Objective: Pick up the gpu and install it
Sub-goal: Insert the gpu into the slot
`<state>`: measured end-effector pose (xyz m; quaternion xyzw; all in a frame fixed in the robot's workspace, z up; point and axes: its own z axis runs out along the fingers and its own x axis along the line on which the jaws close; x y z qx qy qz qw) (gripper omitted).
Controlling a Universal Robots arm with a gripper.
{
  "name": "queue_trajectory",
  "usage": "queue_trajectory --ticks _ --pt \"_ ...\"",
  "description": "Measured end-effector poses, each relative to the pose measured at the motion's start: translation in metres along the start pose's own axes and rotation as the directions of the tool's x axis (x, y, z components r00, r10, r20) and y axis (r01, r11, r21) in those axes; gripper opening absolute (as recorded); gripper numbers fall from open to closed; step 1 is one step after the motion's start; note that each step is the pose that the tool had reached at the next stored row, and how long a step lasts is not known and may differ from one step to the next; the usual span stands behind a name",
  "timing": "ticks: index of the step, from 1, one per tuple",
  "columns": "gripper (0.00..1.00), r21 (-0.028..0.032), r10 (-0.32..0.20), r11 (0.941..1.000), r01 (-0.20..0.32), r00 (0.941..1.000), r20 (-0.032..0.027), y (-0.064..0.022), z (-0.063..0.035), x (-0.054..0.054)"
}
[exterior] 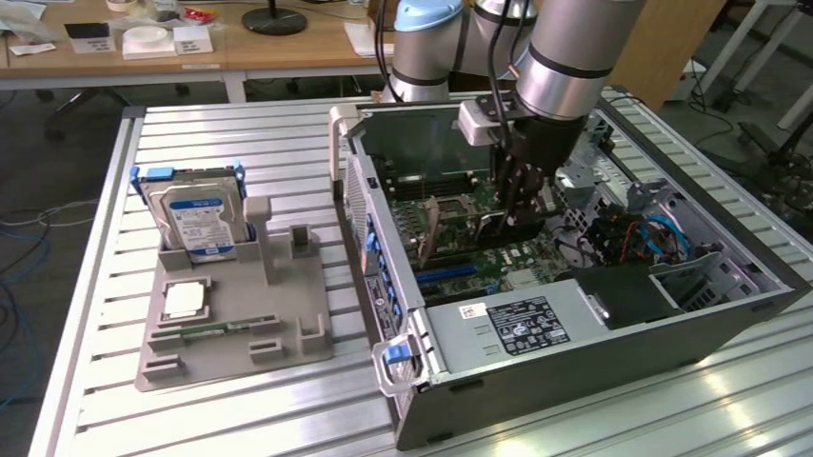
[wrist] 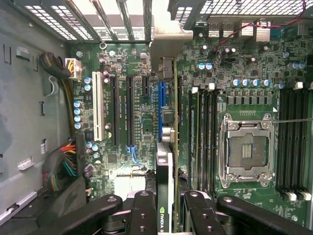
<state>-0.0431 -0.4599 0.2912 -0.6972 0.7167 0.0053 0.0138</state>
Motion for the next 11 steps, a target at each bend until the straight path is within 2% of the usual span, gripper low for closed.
queue_trajectory --ticks 11 --pt "0.26 0.0 0.0 1.0 0.0 1.0 0.0001 0.0001 0.0014 0.0"
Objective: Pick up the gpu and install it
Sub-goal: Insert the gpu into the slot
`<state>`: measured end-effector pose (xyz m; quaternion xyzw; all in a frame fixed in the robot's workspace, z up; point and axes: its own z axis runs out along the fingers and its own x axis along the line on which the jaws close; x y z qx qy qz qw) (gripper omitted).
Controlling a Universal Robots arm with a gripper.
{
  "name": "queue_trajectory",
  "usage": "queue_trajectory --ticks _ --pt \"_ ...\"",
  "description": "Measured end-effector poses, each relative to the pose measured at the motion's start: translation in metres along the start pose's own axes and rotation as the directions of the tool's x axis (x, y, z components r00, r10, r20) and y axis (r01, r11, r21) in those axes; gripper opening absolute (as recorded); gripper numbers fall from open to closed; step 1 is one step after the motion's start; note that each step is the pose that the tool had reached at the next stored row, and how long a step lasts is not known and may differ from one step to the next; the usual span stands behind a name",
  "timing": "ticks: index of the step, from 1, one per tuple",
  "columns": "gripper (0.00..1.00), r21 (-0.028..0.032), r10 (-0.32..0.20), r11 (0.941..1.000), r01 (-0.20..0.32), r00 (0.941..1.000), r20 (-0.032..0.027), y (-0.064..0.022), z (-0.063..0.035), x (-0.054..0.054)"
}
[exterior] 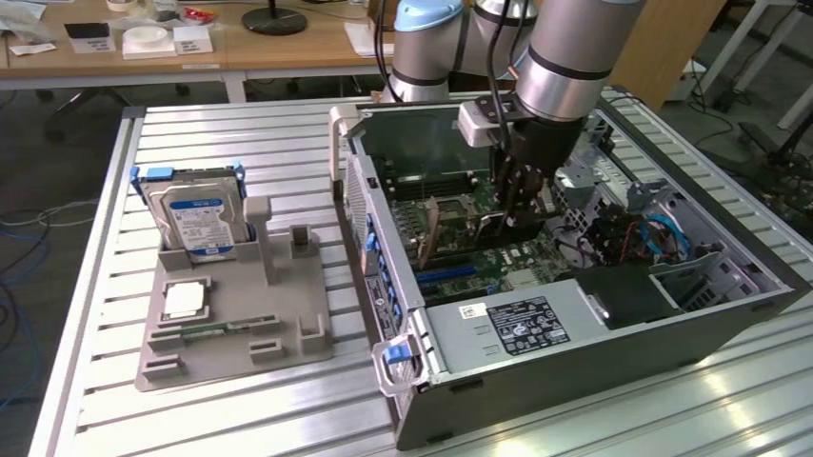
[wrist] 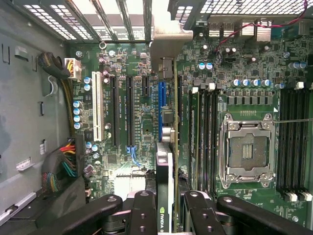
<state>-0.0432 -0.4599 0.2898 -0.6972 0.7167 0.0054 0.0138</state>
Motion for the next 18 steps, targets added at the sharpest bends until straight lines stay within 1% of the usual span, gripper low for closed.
queue_trajectory --ticks 12,18 --pt "0.26 0.0001 0.0 1.0 0.0 1.0 0.0001 0.0 0.0017 0.0" --pt "0.26 0.0001 0.0 1.0 0.0 1.0 0.0001 0.0023 0.0016 0.0001"
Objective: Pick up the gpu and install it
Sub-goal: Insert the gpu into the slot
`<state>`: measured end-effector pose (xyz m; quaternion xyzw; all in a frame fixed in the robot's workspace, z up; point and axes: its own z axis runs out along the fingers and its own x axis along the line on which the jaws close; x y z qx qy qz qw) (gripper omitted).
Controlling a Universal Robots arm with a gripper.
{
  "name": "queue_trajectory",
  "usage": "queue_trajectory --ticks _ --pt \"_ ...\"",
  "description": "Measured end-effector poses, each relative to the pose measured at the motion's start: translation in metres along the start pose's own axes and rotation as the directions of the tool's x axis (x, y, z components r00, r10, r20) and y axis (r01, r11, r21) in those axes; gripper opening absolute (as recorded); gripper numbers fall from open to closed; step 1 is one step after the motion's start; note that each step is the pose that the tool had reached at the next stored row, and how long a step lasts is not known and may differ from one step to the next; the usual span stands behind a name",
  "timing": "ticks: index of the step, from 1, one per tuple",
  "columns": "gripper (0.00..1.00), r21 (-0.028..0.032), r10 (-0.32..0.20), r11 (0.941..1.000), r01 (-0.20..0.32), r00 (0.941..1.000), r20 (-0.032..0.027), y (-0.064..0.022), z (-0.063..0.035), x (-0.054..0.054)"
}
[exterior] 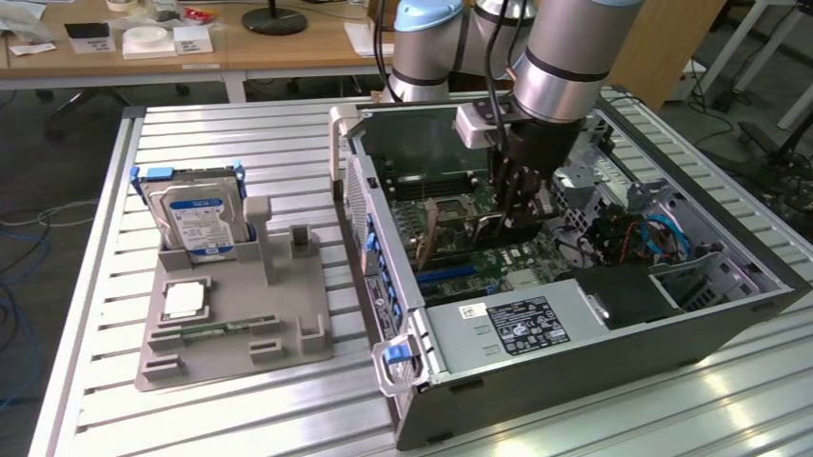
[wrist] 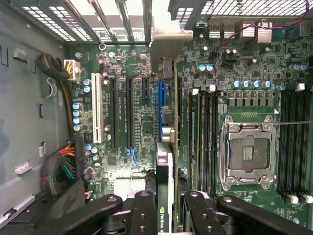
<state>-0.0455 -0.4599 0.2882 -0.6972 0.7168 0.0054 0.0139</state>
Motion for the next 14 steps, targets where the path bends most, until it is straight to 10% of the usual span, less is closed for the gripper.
queue_trajectory --ticks 14 --pt "0.26 0.0001 0.0 1.0 0.0 1.0 0.0 0.0037 0.0 0.0001"
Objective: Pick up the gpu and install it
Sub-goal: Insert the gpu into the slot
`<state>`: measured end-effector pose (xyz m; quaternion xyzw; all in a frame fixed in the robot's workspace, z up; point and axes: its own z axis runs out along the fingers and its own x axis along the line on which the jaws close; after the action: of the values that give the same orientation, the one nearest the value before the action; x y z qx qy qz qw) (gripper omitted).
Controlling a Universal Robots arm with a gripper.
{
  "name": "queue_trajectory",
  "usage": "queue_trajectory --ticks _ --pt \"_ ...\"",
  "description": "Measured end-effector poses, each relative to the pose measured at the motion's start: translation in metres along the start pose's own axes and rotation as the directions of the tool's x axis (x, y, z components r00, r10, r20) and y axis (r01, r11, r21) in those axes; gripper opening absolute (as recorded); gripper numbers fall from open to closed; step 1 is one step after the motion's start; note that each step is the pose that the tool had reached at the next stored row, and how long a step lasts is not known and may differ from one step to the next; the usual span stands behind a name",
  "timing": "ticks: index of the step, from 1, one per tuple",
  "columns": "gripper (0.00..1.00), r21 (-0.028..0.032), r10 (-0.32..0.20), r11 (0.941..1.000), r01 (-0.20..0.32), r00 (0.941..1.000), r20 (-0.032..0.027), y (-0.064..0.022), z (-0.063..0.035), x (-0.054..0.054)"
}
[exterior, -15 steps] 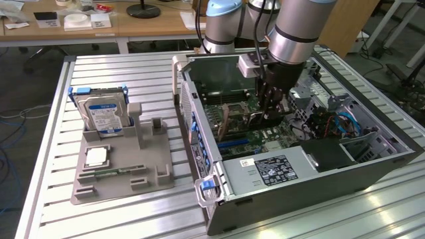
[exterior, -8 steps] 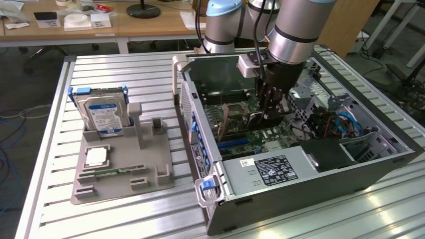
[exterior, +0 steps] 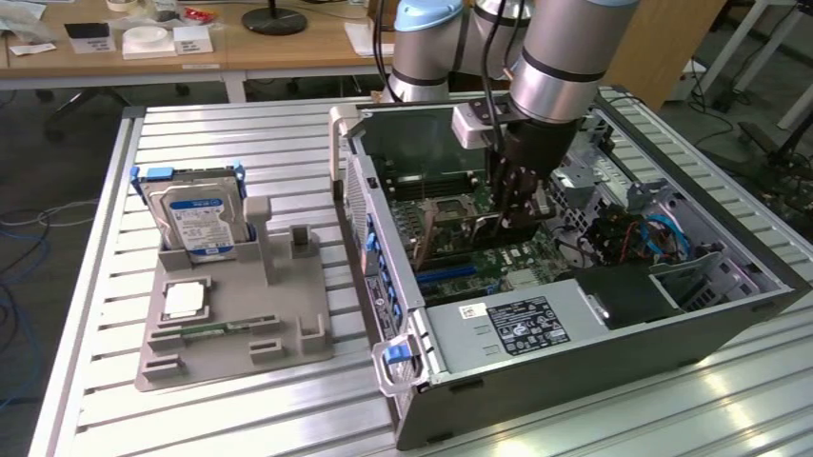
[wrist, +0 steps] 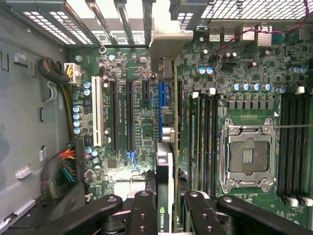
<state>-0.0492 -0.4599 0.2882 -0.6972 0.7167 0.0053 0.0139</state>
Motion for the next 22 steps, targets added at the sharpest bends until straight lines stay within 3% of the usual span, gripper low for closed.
queue_trajectory --ticks 9,22 --pt "0.26 0.0032 0.0 1.0 0.0 1.0 0.0002 0.0025 0.0041 0.0002" --pt "0.26 0.0032 0.0 1.0 0.0 1.0 -0.0001 0.0041 0.0089 0.0004"
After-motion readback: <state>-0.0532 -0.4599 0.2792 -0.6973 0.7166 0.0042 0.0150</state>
